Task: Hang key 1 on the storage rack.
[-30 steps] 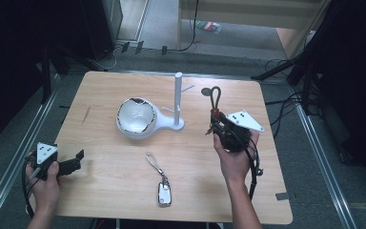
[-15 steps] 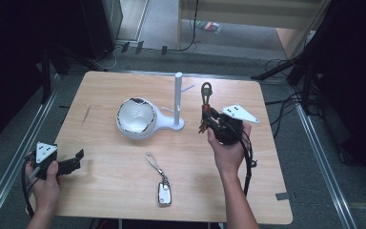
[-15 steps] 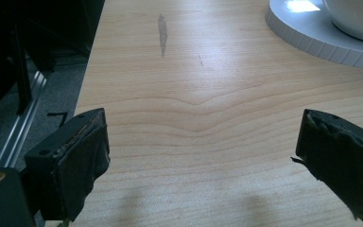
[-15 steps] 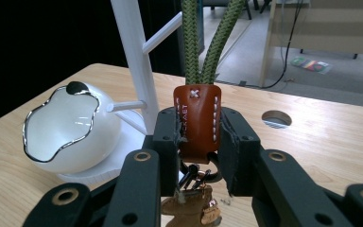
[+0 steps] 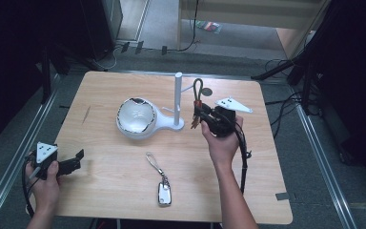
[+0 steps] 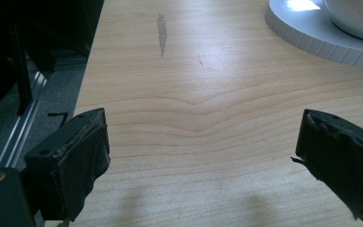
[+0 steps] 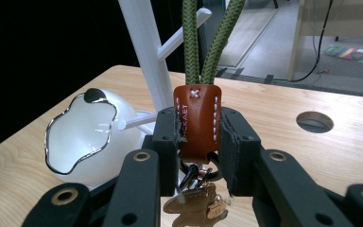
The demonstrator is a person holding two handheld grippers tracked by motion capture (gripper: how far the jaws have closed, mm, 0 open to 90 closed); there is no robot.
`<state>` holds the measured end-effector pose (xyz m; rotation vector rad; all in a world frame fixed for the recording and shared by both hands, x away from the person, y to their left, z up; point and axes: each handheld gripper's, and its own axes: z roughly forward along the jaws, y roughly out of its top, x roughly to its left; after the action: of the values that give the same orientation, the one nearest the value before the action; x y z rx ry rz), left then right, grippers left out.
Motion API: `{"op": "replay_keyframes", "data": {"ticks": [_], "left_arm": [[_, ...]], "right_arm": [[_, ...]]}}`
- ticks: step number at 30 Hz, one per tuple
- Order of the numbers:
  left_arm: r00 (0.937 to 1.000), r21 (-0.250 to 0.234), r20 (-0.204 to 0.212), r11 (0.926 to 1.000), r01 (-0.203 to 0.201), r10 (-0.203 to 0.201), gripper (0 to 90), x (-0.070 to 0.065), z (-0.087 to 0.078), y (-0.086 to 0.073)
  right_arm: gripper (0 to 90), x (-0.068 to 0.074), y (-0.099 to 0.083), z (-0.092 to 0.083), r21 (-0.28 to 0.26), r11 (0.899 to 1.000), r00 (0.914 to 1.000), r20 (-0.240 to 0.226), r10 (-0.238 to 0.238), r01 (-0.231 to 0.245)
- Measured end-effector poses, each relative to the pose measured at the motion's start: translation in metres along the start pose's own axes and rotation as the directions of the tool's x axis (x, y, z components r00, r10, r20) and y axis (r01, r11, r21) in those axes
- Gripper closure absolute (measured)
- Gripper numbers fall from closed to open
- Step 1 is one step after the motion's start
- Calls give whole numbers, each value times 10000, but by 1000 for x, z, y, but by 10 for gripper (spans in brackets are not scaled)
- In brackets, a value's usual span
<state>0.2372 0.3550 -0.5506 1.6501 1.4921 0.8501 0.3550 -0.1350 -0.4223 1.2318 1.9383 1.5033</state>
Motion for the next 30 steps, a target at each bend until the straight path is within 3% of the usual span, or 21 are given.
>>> {"op": "replay_keyframes", "data": {"ticks": [17, 26, 30], "left_arm": [[10000, 63, 1, 10000, -41, 41, 39, -1, 1, 0], [10000, 91, 7, 9999, -71, 71, 39, -1, 1, 1], [10000, 123, 12, 9999, -91, 91, 39, -1, 1, 1]], "right_arm": [[702, -5, -1, 20, 415, 9975, 9963, -606, 601, -577], [699, -8, -2, 26, 683, 9951, 9903, -1141, 788, -713], [695, -7, -5, 29, 868, 9946, 9915, -1126, 658, -561]]}}
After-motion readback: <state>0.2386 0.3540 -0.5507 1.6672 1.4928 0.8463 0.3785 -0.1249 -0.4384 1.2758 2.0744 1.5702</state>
